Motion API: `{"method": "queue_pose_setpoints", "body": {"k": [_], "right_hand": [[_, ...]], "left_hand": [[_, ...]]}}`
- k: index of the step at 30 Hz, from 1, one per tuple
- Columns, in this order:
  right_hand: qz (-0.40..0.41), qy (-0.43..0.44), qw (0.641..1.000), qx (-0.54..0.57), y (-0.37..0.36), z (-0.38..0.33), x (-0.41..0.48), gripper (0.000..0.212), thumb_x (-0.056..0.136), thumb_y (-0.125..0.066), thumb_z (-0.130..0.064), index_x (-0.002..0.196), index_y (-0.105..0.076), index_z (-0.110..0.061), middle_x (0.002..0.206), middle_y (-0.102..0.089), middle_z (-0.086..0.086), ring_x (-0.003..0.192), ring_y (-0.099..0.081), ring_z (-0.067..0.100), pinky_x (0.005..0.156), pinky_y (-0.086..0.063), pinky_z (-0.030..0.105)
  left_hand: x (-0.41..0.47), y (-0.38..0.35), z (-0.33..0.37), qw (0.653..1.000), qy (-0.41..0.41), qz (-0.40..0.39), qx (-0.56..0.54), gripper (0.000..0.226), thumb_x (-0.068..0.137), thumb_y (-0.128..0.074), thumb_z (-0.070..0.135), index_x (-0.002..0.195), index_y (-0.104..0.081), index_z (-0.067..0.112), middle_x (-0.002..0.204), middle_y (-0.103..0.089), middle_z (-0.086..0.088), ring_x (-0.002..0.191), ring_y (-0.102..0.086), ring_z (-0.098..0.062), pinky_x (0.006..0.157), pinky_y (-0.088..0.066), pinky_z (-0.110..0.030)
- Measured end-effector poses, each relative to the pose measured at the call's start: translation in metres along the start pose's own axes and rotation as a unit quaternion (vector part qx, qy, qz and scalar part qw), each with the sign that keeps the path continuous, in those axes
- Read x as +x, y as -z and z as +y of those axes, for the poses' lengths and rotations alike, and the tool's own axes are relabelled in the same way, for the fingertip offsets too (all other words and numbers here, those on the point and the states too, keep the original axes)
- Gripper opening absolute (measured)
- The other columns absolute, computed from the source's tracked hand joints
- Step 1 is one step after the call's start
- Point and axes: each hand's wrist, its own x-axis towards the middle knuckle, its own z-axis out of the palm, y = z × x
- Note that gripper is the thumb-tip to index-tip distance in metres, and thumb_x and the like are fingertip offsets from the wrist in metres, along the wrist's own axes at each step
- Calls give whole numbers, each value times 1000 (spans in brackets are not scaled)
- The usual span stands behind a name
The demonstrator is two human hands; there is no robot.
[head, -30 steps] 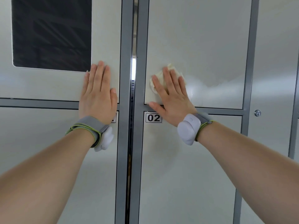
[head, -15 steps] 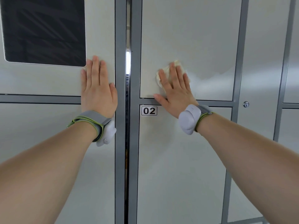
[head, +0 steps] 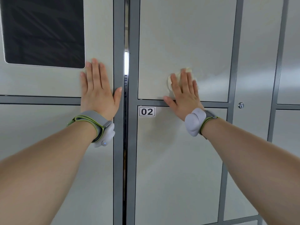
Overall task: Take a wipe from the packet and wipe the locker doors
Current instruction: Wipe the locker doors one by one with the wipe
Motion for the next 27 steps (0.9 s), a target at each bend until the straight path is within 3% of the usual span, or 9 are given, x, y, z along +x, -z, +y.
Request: {"method": "queue_pose_setpoints", "body": {"k": [2,6,11,17,19,23,27], "right_hand": [[1,-14,1000,10,-3,-4,2,92,73,-2,-70,149,8,-19,156,18,15,143,20,31,113,17,38],[3,68,998,-10,-20,-9,-21,96,79,2,-78,150,3,-13,156,11,19,143,15,33,114,15,42],[0,149,988,-50,-19,12,-32,88,87,0,-71,150,-15,-11,156,-5,21,145,-1,35,117,-3,49],[-4,-32,999,10,6,31,2,89,80,-6,-70,151,6,-18,156,17,13,144,18,27,115,13,39],[-11,-39,999,13,3,27,1,87,84,-12,-69,150,7,-16,156,18,15,143,19,28,115,15,40],[-3,73,997,-20,-15,15,-23,93,81,-8,-75,151,1,-13,156,11,19,144,14,33,114,16,42],[-11,147,989,-26,-21,18,-36,94,82,5,-75,150,-11,-12,156,-1,20,143,8,31,116,7,47]], "left_hand": [[1,-1,-1,1000,1,1,5,78,92,-17,48,148,-5,-5,155,-4,-25,144,-2,-37,116,2,-45],[1,-1,0,1000,3,2,10,72,97,-26,41,148,-3,-5,155,-2,-25,144,0,-37,117,3,-46],[1,2,5,1000,12,1,3,73,95,-31,39,147,-5,-6,155,-3,-25,144,-1,-38,117,2,-46],[1,10,9,999,38,-1,-14,67,98,-39,28,148,-7,-3,157,-2,-20,145,1,-34,117,4,-43],[-5,10,15,999,43,15,-24,66,97,-39,26,148,-10,-4,156,-5,-21,145,-2,-36,117,3,-43],[-14,2,34,999,32,5,-39,68,93,-31,31,147,-12,-4,156,-7,-20,145,-4,-35,117,2,-43],[-9,-6,58,998,31,21,-49,68,93,-32,31,147,-12,-5,156,-9,-21,145,-5,-35,117,2,-42]]}}
